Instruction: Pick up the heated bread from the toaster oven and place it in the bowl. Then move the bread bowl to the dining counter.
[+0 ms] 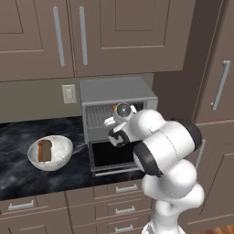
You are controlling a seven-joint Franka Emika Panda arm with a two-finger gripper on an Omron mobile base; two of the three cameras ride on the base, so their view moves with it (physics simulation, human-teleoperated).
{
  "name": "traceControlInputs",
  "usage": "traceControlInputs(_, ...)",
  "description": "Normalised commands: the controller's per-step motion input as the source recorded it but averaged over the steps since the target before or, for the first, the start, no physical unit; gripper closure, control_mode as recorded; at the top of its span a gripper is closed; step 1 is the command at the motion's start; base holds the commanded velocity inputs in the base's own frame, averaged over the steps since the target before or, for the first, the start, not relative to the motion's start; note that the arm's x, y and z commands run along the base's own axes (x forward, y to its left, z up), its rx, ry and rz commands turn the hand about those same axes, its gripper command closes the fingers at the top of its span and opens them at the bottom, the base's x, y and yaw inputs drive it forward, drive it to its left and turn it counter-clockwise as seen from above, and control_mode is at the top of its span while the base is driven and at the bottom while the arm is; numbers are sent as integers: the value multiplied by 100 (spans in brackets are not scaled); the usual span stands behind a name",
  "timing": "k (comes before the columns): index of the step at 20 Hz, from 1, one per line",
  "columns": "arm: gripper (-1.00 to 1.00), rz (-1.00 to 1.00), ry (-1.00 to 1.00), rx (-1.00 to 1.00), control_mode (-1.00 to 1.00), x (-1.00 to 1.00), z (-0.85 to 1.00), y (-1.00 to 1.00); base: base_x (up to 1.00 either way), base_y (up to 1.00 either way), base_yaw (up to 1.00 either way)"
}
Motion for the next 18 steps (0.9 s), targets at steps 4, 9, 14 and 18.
traceControlInputs(4, -100, 0, 5, -8, -100, -57, -40, -13, 0, 0, 0)
traceControlInputs(9, -100, 0, 5, -5, -100, -69, -37, -20, 0, 0, 0)
traceControlInputs(14, -100, 0, 6, -3, -100, -77, -39, -26, 0, 0, 0)
traceControlInputs(18, -100, 0, 8, -4, -100, -79, -42, -28, 0, 0, 0)
